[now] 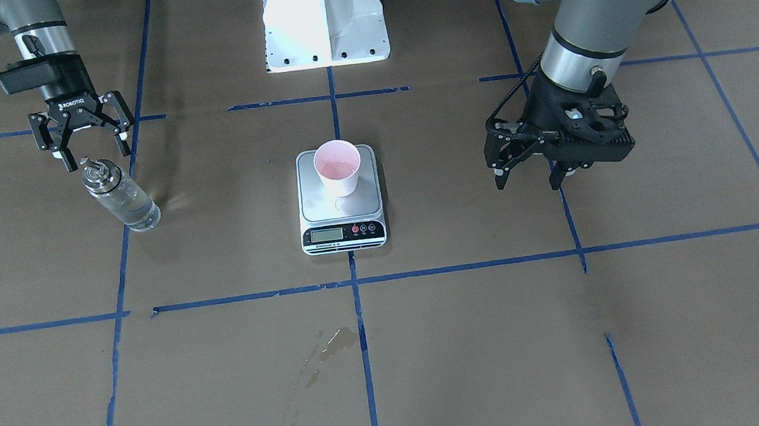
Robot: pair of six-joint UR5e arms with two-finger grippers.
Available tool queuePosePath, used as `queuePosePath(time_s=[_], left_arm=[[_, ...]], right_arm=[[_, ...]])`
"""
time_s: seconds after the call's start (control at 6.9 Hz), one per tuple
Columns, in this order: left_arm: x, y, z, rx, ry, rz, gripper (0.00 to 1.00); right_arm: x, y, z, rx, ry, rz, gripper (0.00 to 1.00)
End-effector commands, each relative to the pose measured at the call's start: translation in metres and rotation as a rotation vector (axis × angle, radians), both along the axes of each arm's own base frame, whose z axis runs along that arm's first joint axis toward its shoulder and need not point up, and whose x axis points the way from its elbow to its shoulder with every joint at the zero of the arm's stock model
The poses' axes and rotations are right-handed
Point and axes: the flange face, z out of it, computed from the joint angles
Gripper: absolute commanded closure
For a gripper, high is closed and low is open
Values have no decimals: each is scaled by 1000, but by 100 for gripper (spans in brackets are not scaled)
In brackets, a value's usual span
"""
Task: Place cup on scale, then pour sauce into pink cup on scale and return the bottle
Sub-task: 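Close the right gripper around the glass bottle's body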
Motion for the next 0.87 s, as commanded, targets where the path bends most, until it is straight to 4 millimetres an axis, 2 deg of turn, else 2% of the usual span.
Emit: queuePosePath(time_s=[0.0,0.29,0.72], left_arm=[[-1,1,-3,-1,7,-3,20],[-1,1,-3,-3,7,-4,18],[-2,2,-3,-4,9,-4,16]], right_arm=[[-17,-3,6,12,5,31,0],[-23,-6,12,41,35,56,0],[-30,-5,3,91,54,67,0]])
